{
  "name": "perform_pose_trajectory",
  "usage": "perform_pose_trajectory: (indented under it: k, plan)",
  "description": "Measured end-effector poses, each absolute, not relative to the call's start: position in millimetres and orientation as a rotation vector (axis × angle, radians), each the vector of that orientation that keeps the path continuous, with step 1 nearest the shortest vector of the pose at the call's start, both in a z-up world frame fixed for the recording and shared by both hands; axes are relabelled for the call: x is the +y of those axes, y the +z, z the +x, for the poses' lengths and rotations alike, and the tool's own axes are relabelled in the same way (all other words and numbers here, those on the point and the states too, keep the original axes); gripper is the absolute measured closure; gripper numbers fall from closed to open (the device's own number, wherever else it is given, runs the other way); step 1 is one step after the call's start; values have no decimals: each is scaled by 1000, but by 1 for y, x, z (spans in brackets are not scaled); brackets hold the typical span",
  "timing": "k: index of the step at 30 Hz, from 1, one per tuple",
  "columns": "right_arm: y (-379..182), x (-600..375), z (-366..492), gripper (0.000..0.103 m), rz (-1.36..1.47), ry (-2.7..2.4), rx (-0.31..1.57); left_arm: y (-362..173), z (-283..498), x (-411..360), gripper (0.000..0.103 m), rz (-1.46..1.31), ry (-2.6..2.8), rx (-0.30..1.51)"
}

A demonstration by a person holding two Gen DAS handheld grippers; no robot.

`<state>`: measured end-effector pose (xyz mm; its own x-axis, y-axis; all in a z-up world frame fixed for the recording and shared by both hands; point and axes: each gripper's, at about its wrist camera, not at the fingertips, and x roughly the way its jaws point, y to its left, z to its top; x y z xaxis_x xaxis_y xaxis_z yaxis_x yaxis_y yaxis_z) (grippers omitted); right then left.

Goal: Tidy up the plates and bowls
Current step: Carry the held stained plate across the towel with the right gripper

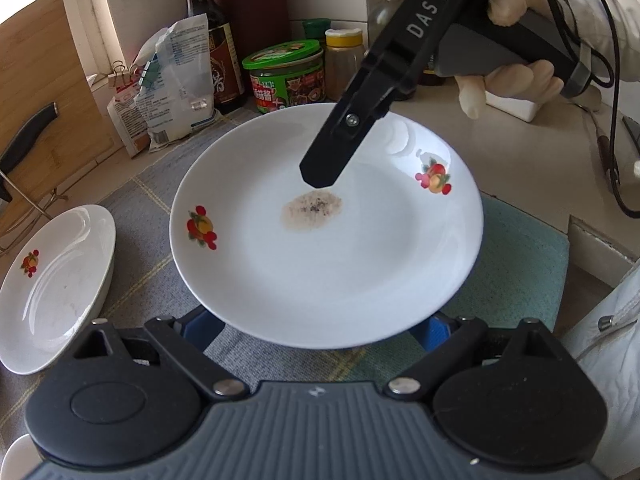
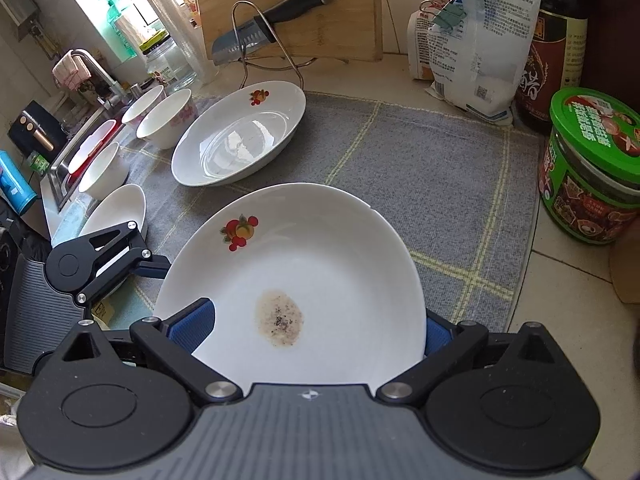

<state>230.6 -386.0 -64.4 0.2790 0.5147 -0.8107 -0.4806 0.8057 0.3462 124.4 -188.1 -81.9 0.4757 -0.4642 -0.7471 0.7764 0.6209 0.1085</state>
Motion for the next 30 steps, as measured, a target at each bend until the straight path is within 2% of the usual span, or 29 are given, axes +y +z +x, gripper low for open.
perform_pose_trajectory:
  k: [30]
  plan:
    - [-72, -406, 263, 0, 52, 630, 1086, -94, 163, -205, 7, 483, -818, 754]
